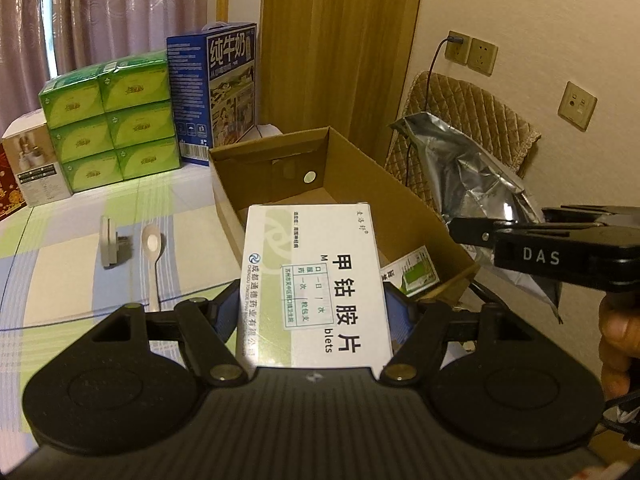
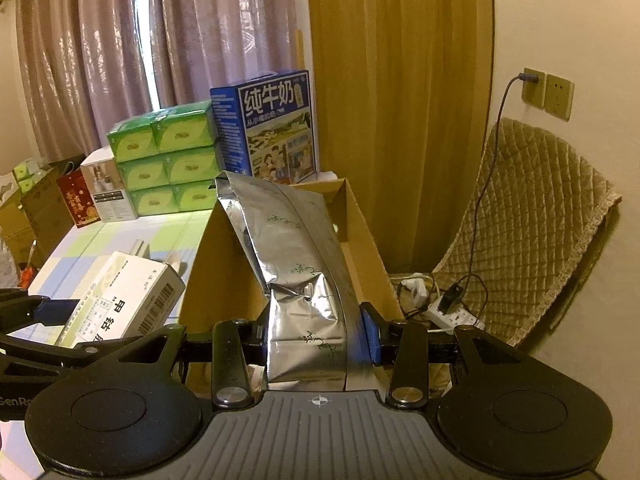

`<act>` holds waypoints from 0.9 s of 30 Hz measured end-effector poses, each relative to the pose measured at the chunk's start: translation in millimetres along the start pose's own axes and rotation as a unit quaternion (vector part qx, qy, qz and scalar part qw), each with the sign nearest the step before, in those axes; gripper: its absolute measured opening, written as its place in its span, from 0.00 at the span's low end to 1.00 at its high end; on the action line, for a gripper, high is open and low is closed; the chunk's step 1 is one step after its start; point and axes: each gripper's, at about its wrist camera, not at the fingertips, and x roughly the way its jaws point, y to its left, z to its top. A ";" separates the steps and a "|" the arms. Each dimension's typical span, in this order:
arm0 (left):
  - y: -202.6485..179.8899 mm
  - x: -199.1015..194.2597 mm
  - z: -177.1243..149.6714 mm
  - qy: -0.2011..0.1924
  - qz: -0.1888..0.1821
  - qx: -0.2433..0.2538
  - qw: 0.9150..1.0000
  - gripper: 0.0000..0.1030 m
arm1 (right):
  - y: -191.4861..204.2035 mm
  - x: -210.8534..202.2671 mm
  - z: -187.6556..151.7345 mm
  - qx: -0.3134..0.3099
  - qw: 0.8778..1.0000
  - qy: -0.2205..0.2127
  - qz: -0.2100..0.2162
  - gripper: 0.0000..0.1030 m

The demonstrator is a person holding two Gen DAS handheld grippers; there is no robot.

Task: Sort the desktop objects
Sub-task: 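Carry the medicine box and foil bag over the cardboard box with both grippers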

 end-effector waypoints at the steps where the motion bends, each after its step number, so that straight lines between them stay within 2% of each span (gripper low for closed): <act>1: -0.3 2.9 2.1 0.000 -0.001 0.001 1.000 0.65 | -1.2 3.0 1.7 0.000 1.000 0.001 0.000 0.38; 18: -5.5 53.1 33.9 0.010 -0.017 0.000 1.000 0.65 | -14.5 51.1 33.1 0.009 1.000 0.019 -0.002 0.38; 27: 1.2 76.2 48.4 0.015 -0.017 -0.020 1.000 0.65 | -18.8 75.4 43.1 0.015 0.999 0.029 -0.011 0.38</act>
